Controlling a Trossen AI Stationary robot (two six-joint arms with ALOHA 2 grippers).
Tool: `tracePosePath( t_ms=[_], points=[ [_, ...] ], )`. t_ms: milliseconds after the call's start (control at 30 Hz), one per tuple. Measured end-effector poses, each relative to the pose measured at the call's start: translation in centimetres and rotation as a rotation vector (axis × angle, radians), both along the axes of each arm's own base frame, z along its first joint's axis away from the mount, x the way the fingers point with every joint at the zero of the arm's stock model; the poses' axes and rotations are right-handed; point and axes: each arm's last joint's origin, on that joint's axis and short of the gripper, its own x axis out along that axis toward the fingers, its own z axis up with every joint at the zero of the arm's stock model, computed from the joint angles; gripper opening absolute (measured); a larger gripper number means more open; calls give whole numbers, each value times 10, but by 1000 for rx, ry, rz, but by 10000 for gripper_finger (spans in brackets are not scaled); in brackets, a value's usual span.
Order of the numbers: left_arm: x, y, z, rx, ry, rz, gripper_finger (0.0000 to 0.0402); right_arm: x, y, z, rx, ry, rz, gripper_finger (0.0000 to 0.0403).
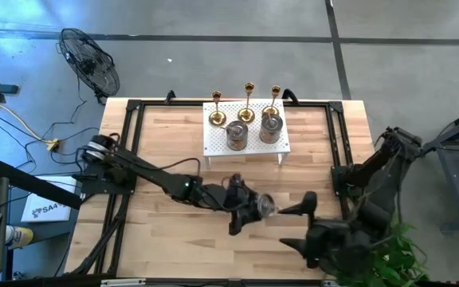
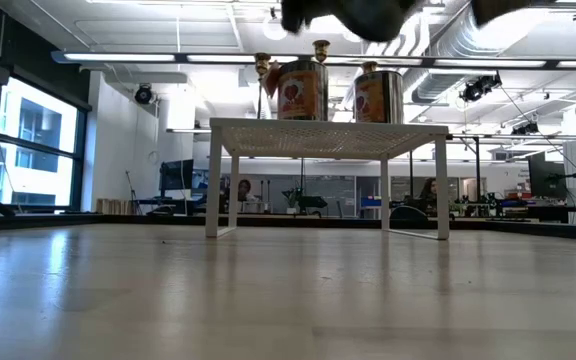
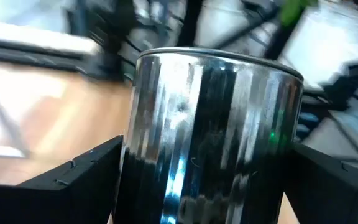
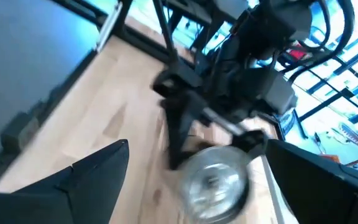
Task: Pick & Place candle stick holders
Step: Put the silver candle on the shelf aligned with the gold candle holder
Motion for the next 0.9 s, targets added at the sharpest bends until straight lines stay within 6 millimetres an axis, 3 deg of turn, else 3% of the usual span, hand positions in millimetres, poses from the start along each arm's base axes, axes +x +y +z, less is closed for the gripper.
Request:
tracePosePath(
  t_ms=[167,367,633,900],
  points=[
    [-18,12,34,95,-68,195,361,-21,3,11,63,-44,19,373],
    [-45,22,64,161,-102,475,361,-29,7,12,80,-42,47,374],
    [-66,22,70,266,-81,835,361,-29,8,11,95,-24,62,374],
    [-80,19,62,378,-70,1094,361,-30,9,10,110,-4,88,374]
  ],
)
